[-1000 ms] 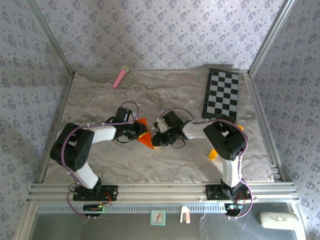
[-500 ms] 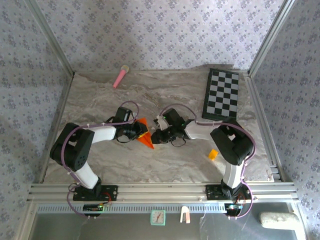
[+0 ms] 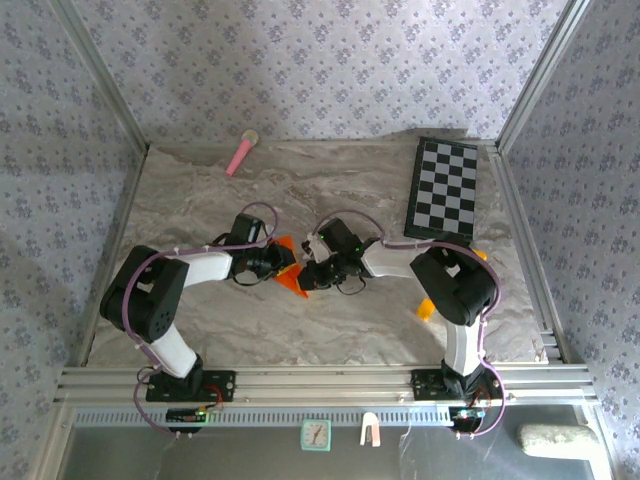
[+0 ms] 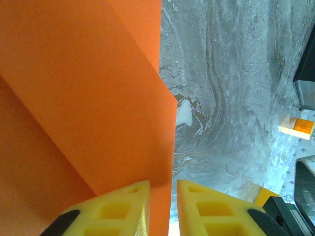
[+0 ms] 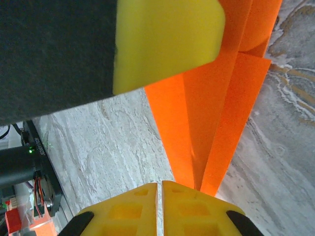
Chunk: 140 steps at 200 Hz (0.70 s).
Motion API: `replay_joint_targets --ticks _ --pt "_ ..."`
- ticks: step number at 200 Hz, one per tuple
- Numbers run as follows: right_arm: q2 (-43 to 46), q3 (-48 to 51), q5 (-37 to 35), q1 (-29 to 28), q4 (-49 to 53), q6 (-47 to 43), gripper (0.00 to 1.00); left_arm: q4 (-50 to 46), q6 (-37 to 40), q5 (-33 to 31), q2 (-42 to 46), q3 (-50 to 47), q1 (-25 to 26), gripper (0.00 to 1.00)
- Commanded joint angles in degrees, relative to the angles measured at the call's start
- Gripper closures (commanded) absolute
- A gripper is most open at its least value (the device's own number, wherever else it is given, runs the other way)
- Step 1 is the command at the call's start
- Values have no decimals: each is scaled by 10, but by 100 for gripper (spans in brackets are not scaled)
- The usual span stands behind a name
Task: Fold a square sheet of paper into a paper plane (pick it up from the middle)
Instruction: Fourth fold the wing at the center of the table.
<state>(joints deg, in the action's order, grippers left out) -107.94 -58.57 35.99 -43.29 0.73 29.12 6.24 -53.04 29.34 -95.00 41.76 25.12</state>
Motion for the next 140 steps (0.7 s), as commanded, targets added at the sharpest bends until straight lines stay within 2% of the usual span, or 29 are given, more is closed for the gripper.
replay_joint_targets --ticks 1,140 --pt "-13 -12 -10 -4 21 -11 90 1 -1 9 -11 14 -3 78" --pt "-29 -14 -24 -5 38 -13 90 3 -1 9 -22 17 -3 78"
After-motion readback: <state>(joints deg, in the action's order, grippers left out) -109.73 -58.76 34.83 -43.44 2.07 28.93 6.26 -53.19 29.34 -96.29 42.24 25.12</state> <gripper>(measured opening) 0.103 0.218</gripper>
